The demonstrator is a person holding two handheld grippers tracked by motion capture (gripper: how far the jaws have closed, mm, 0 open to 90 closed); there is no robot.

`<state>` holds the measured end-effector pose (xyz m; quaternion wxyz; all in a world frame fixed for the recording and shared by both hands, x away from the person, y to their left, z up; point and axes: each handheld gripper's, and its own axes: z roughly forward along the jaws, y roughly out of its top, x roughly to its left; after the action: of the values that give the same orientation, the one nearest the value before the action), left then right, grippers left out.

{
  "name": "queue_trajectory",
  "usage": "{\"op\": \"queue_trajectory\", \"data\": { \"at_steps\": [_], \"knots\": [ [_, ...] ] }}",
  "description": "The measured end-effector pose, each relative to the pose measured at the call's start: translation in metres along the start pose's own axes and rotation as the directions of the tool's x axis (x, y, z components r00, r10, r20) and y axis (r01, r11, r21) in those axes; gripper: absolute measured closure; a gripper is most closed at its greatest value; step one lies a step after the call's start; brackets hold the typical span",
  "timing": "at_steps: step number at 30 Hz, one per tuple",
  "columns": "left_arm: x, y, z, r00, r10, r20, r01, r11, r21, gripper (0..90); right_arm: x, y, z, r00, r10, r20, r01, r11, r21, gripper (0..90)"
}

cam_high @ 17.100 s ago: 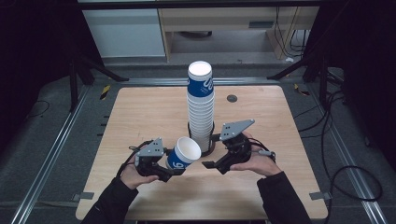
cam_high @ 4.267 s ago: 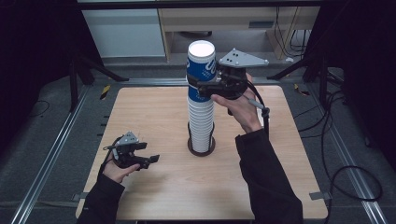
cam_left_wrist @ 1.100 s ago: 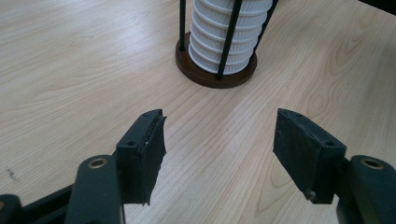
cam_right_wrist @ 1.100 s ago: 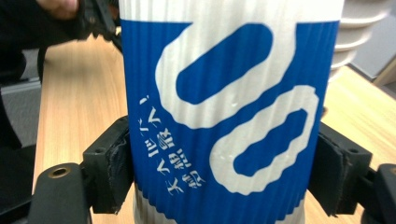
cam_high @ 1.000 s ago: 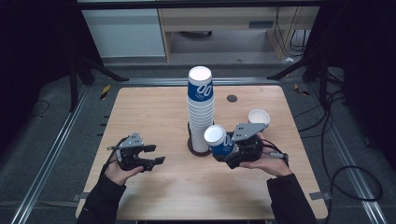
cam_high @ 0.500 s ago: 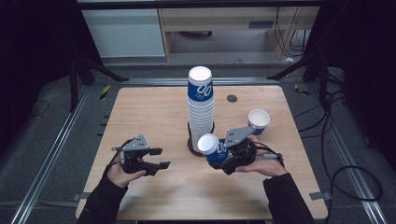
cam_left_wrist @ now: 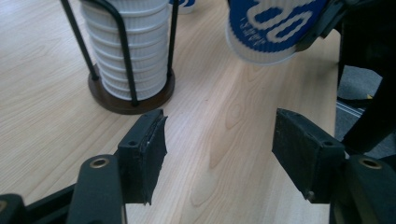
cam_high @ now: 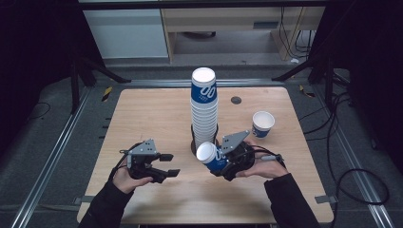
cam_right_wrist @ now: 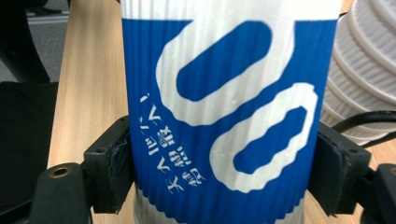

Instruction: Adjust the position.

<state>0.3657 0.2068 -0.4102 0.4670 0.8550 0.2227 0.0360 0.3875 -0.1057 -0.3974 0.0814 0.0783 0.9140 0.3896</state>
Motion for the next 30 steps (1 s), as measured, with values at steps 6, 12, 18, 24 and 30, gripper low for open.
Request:
{"op": "queue_trajectory", "data": {
  "at_steps": [6, 12, 18, 24, 30],
  "knots": [
    [-0.006, 0.005, 0.006, 0.9994, 0.017, 0.03, -0.017, 0.9998, 0.013, 32.4, 0.003, 0.007, 0.012, 0.9993, -0.031, -0.02, 0.032, 0.998, 0.046, 21.0],
    [-0.009, 0.01, 0.009, 0.9992, 0.026, 0.032, -0.026, 0.9995, 0.015, 31.1, 0.004, 0.011, 0.02, 0.9978, -0.058, -0.032, 0.06, 0.995, 0.075, 21.0],
    [-0.012, 0.015, 0.014, 0.9982, 0.029, 0.052, -0.03, 0.9994, 0.019, 29.1, 0.006, 0.015, 0.028, 0.9964, -0.074, -0.04, 0.078, 0.993, 0.093, 21.0],
    [-0.013, 0.016, 0.018, 0.998, 0.031, 0.054, -0.033, 0.999, 0.03, 28.2, 0.011, 0.019, 0.036, 0.9946, -0.091, -0.049, 0.096, 0.99, 0.107, 20.9],
    [-0.014, 0.017, 0.02, 0.998, 0.025, 0.058, -0.027, 0.9993, 0.027, 26.9, 0.014, 0.022, 0.042, 0.9923, -0.11, -0.057, 0.116, 0.987, 0.113, 20.9]
  ]
}}
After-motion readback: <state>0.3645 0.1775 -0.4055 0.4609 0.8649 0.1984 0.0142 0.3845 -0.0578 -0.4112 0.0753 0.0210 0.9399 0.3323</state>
